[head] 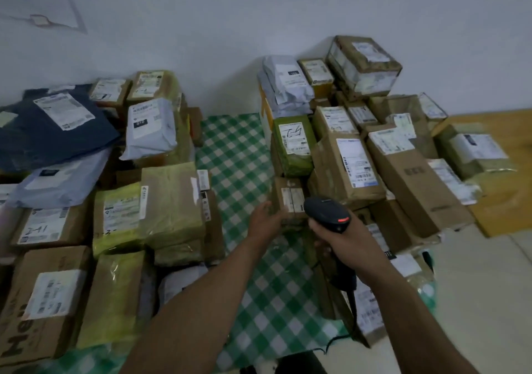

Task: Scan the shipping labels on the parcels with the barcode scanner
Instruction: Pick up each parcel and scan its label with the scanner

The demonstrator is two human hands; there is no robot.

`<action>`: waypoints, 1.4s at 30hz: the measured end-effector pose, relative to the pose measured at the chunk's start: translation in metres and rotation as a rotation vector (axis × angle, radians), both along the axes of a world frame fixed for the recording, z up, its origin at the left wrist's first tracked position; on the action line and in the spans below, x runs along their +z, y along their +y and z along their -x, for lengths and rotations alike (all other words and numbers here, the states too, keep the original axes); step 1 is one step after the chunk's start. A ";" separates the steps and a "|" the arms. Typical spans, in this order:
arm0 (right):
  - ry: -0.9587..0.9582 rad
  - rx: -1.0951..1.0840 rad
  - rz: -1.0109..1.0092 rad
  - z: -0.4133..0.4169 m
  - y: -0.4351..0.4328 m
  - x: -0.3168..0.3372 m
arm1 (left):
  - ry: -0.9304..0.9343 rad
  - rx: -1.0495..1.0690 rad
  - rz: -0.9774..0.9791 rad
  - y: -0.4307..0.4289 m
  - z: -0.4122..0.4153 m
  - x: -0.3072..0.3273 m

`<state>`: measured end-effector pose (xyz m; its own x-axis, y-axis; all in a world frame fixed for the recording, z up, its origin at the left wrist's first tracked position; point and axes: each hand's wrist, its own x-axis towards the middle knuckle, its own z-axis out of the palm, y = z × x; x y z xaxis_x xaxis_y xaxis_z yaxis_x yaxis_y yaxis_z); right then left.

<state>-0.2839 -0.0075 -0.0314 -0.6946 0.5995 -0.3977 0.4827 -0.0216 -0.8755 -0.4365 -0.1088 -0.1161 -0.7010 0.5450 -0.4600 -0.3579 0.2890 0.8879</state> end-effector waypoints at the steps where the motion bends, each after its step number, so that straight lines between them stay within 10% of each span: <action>1: -0.009 0.002 0.006 0.000 0.005 -0.005 | -0.075 0.038 -0.001 0.007 0.000 -0.002; 15: -0.043 -0.020 0.083 0.008 0.026 -0.018 | -0.200 0.156 -0.096 -0.020 -0.002 -0.069; 25: -0.006 0.126 -0.090 0.012 -0.017 0.001 | 0.288 0.183 -0.030 -0.103 -0.020 0.026; 42: -0.026 0.542 -0.290 0.010 -0.106 0.047 | 0.507 0.276 0.070 -0.185 -0.020 0.050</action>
